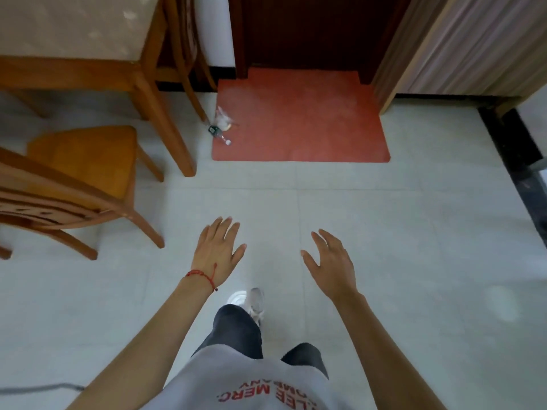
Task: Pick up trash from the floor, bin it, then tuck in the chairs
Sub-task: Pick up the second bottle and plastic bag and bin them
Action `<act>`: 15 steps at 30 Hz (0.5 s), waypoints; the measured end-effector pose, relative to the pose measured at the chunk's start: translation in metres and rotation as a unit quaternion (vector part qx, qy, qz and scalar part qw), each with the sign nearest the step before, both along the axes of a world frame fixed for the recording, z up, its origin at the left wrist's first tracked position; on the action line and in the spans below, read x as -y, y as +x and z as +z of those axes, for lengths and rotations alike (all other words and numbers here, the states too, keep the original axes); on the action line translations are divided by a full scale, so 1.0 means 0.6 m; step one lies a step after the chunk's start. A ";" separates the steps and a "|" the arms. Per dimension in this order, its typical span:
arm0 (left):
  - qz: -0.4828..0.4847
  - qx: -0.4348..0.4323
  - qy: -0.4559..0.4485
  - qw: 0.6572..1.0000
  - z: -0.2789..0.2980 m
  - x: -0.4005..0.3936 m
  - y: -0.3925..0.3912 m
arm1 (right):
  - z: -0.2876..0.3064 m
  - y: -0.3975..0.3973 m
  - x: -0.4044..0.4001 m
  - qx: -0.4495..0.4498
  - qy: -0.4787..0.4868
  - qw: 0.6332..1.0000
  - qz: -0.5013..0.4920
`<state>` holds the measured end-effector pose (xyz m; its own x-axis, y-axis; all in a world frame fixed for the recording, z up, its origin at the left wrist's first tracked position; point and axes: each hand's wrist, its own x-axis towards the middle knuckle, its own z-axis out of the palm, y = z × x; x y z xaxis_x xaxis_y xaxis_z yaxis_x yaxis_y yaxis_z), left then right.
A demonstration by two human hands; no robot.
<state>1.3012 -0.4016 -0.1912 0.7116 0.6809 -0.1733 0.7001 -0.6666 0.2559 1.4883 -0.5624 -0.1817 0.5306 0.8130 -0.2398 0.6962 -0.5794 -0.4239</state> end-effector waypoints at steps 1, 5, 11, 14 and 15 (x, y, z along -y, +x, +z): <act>-0.001 0.000 0.006 1.000 0.003 -0.031 0.015 | 0.003 0.013 -0.031 -0.002 0.000 1.000 0.002; 0.004 0.006 0.011 1.000 0.009 -0.145 0.075 | 0.016 0.072 -0.146 0.008 0.011 1.000 0.005; 0.016 0.009 0.006 1.000 0.009 -0.282 0.176 | 0.012 0.180 -0.293 0.011 -0.004 1.000 0.028; 0.033 0.014 0.009 0.999 0.000 -0.350 0.233 | 0.000 0.248 -0.372 0.016 -0.009 0.999 0.047; 0.038 0.013 0.012 0.999 -0.003 -0.374 0.253 | -0.001 0.271 -0.400 0.018 -0.007 0.998 0.053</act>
<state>1.4532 -0.1773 -0.1927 0.6614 0.7371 -0.1389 0.7426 -0.6177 0.2588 1.6507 -0.3224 -0.1826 0.4496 0.8623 -0.2330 0.7689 -0.5063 -0.3903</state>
